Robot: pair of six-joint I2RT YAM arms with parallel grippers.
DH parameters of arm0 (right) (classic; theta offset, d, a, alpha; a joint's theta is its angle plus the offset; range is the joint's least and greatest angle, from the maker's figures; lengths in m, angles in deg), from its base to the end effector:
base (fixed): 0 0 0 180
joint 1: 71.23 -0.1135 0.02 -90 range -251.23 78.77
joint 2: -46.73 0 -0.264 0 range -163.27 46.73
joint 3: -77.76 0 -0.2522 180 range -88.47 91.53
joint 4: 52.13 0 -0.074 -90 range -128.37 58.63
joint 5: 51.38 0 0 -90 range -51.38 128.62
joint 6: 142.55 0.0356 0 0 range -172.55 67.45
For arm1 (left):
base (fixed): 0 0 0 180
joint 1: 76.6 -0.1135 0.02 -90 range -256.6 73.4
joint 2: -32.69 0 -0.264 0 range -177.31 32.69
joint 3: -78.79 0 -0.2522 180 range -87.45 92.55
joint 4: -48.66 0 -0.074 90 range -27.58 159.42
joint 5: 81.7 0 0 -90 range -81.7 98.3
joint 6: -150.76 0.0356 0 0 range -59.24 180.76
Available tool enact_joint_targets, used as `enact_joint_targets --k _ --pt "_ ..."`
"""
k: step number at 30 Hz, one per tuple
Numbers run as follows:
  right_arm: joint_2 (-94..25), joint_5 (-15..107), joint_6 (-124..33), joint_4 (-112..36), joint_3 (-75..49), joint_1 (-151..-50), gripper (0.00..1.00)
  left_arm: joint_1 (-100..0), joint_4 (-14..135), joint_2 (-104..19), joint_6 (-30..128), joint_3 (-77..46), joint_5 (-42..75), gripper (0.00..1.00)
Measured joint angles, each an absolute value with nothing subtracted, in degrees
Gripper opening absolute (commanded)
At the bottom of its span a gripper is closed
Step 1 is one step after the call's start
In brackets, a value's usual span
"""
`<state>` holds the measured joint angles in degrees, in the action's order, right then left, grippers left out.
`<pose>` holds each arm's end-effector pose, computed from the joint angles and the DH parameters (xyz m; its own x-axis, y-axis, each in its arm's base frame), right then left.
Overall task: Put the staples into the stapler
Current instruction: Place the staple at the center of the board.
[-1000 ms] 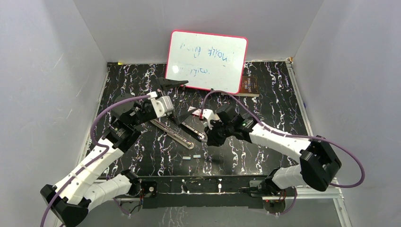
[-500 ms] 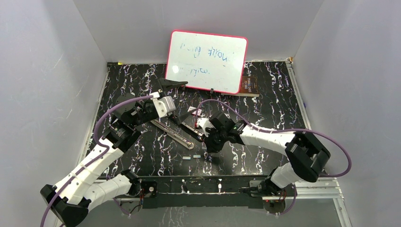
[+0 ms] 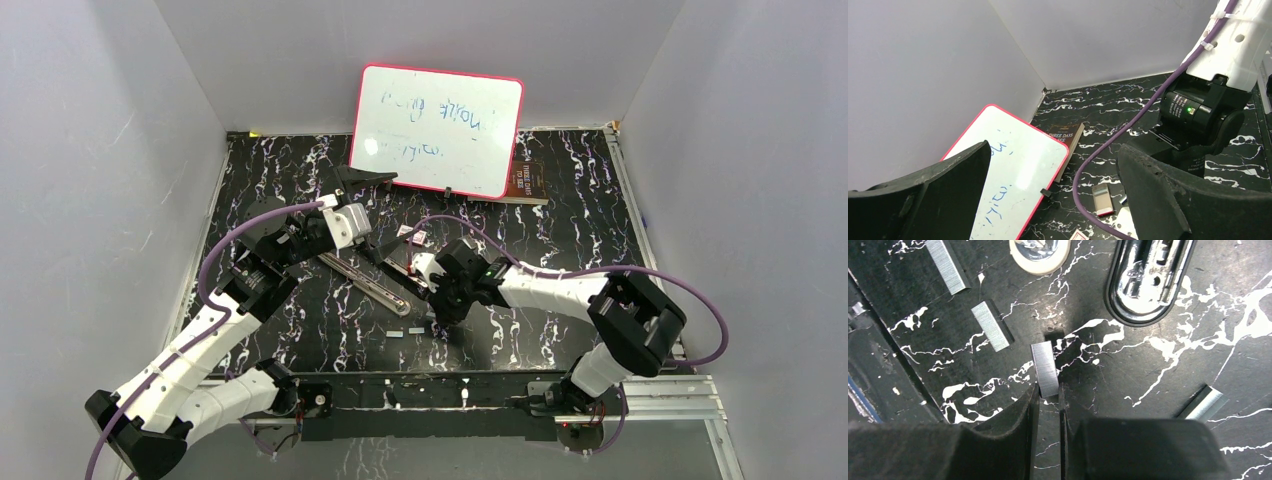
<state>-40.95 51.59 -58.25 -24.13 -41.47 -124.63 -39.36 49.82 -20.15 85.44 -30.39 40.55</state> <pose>0.1705 0.2429 0.1742 -0.4001 -0.7011 -0.5903 -0.9035 0.4098 0.1256 0.1478 -0.1362 0.4319 0.5928 -0.0070 -0.8053 0.7384 0.4040 0.5400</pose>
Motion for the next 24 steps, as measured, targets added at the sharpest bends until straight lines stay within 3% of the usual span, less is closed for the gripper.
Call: enact_joint_targets --k 17,24 --pt "-41.8 43.4 -57.9 -24.9 -41.5 -127.9 0.22 -39.4 49.6 -20.1 85.2 -30.4 40.7 0.98" --pt "-42.6 41.1 -58.0 -24.9 -41.3 -129.1 0.32 -39.4 49.7 -20.1 85.2 -30.4 41.0 0.98"
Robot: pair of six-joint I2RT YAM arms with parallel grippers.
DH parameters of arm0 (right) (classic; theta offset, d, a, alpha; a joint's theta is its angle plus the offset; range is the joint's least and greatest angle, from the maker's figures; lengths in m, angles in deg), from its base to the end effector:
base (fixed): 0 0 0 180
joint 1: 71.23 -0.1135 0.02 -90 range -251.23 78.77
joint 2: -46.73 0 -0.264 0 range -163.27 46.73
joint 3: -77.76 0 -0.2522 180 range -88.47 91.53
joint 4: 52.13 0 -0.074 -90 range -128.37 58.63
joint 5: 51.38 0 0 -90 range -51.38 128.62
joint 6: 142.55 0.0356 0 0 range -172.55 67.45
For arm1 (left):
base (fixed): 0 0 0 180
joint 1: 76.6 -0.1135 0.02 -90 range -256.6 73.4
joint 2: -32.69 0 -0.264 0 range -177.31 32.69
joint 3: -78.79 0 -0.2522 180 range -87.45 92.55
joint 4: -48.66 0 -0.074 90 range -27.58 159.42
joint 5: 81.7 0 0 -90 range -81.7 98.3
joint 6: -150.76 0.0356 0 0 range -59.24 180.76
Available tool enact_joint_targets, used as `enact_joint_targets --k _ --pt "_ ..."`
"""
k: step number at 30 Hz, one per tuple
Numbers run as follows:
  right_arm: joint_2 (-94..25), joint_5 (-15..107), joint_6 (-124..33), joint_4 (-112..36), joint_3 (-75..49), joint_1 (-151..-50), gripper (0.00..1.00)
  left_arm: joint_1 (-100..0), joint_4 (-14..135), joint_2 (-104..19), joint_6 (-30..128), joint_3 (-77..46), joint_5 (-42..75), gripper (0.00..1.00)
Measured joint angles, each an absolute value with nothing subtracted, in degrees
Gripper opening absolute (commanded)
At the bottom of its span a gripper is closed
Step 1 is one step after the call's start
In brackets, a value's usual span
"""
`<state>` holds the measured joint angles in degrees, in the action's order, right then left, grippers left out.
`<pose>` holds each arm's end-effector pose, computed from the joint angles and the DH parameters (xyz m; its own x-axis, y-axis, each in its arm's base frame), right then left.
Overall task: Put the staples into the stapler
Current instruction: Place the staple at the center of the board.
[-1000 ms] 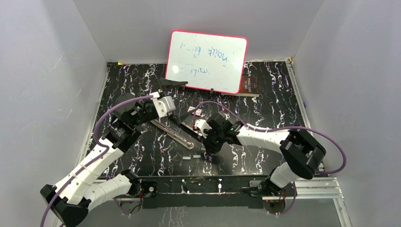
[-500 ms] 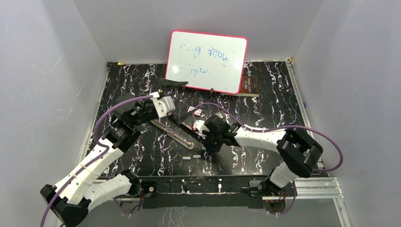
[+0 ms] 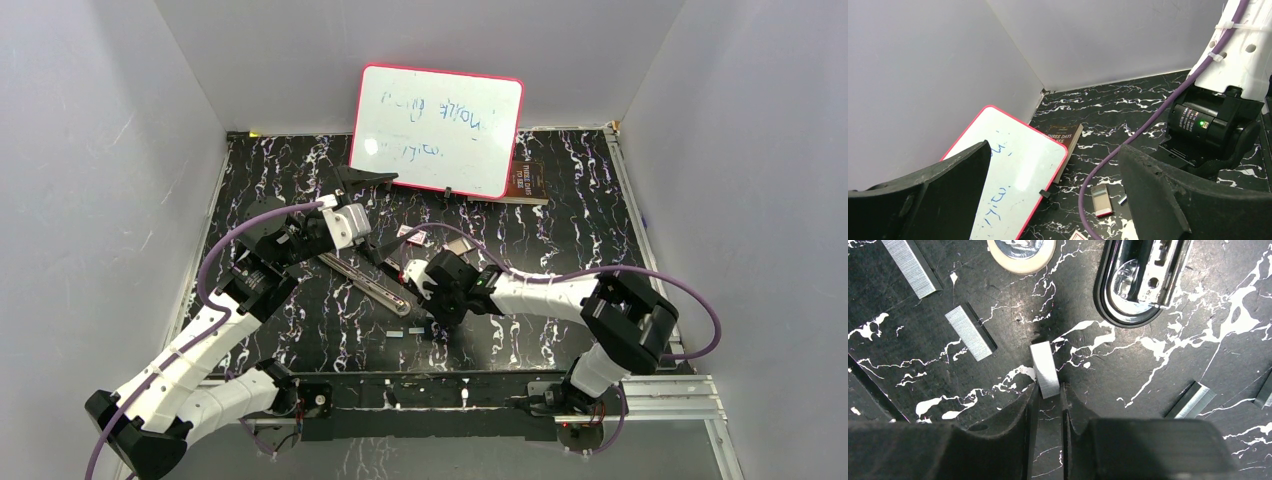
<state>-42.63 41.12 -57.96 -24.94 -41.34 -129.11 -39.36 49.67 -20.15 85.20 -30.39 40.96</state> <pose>0.1585 0.2554 0.1668 -0.3560 -0.7442 -0.5651 -0.8968 0.4421 -0.0173 0.1475 -0.1362 0.4321 0.5923 -0.0127 -0.8056 0.7418 0.3989 0.5391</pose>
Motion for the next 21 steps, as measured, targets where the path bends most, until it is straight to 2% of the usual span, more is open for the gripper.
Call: enact_joint_targets --k 10,14,21 --pt "-42.6 40.6 -58.1 -24.9 -41.3 -129.5 0.49 -39.4 50.0 -20.1 85.1 -30.4 41.0 0.98" --pt "-41.1 39.7 -57.9 -24.7 -41.5 -129.5 0.51 -39.4 49.6 -20.0 84.5 -30.6 40.2 0.98" --pt "-29.0 37.8 -54.8 -27.3 -43.2 -126.8 0.53 -39.4 47.4 -18.5 80.6 -33.5 34.4 0.98"
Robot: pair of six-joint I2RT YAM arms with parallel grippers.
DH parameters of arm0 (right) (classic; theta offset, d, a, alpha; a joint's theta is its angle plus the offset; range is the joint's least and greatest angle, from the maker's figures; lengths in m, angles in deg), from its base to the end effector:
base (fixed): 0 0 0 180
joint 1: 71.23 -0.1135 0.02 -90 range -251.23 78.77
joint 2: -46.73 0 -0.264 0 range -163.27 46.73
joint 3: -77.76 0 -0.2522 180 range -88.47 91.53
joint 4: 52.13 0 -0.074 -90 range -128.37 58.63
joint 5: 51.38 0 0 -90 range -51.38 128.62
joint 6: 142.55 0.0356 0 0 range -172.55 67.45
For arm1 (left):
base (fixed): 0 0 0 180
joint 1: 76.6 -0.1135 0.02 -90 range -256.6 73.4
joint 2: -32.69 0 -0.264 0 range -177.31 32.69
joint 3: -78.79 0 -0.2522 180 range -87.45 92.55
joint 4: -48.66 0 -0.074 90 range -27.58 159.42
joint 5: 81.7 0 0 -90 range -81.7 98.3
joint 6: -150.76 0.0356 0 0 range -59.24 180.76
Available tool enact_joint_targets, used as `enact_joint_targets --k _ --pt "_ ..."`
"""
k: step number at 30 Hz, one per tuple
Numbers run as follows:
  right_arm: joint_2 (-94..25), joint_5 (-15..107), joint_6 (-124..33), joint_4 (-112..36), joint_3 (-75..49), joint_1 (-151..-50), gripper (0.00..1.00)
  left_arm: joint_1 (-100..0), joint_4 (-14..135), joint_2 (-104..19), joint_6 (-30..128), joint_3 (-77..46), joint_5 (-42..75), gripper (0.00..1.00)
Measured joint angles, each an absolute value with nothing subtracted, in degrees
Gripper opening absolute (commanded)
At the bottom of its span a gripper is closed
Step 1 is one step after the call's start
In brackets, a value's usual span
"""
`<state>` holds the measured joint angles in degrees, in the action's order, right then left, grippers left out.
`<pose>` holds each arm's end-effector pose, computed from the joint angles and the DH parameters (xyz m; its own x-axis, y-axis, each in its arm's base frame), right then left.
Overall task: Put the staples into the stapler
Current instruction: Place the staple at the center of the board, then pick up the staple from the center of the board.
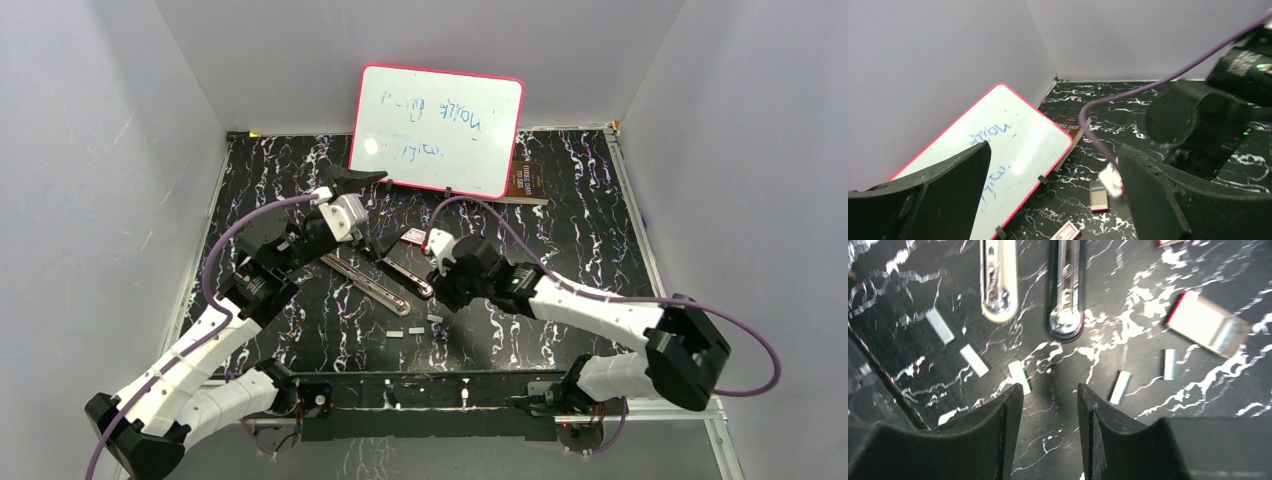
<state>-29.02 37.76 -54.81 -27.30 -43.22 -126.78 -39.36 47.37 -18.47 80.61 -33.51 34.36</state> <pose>0.1580 0.2294 0.2241 -0.3427 -0.5693 -0.7473 -0.8323 0.5529 -0.0395 0.1474 -0.1317 0.4234 0.5269 -0.0174 -0.8497 0.7417 0.4976 0.4498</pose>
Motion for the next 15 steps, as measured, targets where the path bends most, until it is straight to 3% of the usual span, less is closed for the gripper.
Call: enact_joint_targets --k 9,15 --pt "-18.4 33.3 -44.0 -34.6 -51.2 -117.7 0.53 -39.7 48.8 -21.6 73.9 -33.4 19.1 0.98" --pt "-16.0 27.0 -37.6 -36.9 -52.7 -114.5 0.54 -44.6 53.1 -30.0 69.3 -31.2 17.2 0.98"
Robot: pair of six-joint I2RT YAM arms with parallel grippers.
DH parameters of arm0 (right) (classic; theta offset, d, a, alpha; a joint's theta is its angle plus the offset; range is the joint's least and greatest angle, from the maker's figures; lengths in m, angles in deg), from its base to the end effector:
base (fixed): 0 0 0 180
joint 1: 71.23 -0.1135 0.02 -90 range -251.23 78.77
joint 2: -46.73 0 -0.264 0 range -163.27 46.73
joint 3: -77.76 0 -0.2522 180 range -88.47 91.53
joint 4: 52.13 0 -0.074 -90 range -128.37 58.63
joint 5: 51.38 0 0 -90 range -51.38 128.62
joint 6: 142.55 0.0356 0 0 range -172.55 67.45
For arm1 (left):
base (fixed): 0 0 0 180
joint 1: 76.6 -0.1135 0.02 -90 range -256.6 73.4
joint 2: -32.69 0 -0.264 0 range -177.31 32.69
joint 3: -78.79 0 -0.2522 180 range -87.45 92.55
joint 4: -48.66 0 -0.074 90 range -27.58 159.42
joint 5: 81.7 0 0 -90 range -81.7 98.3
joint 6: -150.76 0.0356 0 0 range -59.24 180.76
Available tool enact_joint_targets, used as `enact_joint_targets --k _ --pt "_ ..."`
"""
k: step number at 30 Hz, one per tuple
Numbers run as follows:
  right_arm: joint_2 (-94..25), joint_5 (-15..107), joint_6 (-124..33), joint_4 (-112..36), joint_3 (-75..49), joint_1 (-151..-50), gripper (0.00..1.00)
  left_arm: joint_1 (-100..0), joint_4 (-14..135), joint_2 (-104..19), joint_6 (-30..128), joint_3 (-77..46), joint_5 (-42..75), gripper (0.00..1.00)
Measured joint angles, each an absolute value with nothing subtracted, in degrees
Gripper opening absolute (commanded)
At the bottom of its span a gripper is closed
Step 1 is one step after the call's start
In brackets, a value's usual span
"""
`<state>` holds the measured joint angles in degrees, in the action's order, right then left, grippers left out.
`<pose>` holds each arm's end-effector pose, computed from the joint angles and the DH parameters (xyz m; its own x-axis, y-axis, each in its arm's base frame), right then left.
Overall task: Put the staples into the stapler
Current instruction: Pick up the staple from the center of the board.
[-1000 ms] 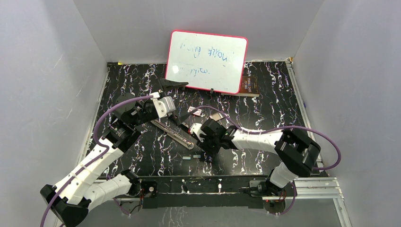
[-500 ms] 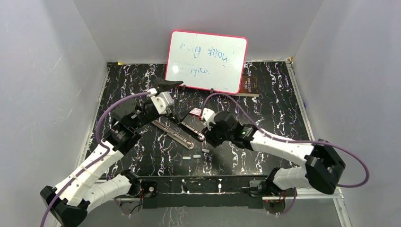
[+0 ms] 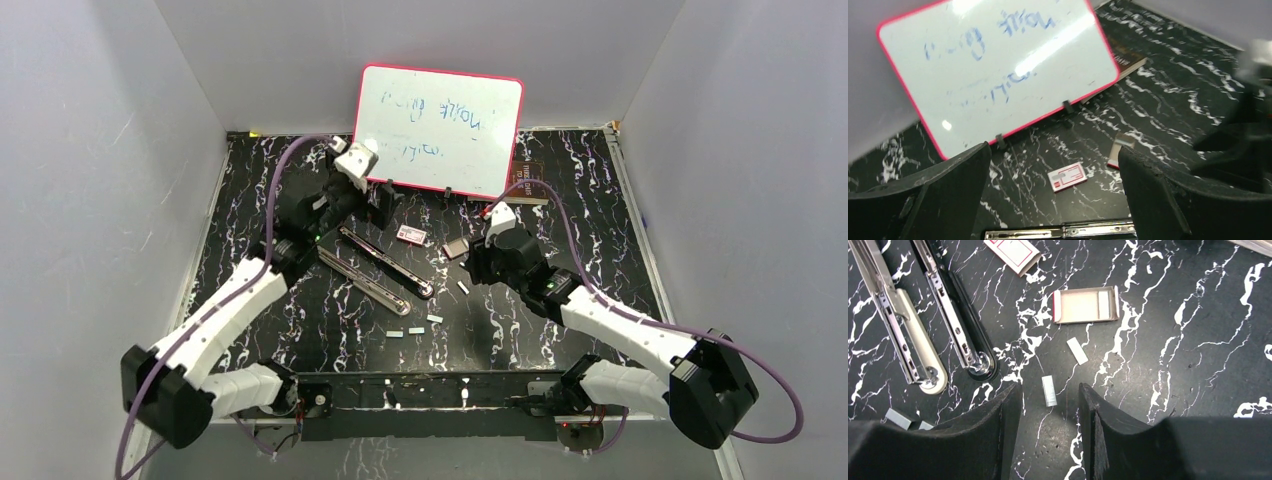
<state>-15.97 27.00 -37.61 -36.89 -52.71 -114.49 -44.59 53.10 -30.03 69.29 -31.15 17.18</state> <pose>0.1799 0.1594 0.2388 -0.4746 -0.0998 -0.8745 -0.4346 0.8906 0.1342 0.2160 -0.1415 0.3859 0.1395 0.0856 -0.9865 0.6408 0.7517 0.1559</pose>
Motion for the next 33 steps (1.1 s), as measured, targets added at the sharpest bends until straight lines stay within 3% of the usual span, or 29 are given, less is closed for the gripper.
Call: enact_joint_targets --k 8,12,33 --pt "-16.0 20.5 -35.8 -37.3 -52.7 -114.4 0.56 -53.8 57.2 -43.4 60.6 -27.2 17.6 0.98" --pt "-16.9 17.9 -34.9 -37.2 -52.7 -114.2 0.63 -56.1 58.7 -48.7 56.5 -25.6 17.8 0.98" --pt "-19.6 20.4 -26.6 -32.2 -52.7 -104.6 0.63 -59.1 61.8 -55.7 51.7 -25.2 18.3 0.98"
